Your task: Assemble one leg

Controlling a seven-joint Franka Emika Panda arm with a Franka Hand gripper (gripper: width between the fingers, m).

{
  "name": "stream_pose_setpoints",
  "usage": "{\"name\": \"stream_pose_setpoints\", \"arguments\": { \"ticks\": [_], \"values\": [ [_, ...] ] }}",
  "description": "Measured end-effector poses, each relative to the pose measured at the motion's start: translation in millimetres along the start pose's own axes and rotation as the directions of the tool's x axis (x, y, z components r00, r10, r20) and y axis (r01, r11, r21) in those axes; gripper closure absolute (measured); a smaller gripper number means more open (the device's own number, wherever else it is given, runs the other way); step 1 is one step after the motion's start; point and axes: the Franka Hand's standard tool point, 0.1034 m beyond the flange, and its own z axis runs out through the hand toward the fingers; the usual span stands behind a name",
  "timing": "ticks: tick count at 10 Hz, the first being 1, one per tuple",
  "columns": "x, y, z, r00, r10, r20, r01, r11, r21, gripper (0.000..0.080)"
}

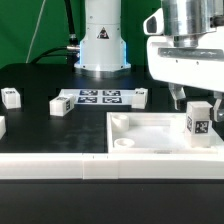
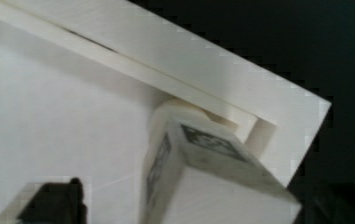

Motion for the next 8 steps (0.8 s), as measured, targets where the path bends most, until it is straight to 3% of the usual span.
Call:
{"name": "stream_pose_setpoints", "arguments": {
  "ticks": [3, 8],
  "values": [
    [-3.1, 1.0, 4.4, 0.924, -0.383, -0.004, 0.383, 0.924, -0.020, 0.0150],
    [-0.1, -1.4, 2.5, 0.626, -0.780, -0.013, 0.778, 0.625, -0.066, 0.0150]
  ]
}}
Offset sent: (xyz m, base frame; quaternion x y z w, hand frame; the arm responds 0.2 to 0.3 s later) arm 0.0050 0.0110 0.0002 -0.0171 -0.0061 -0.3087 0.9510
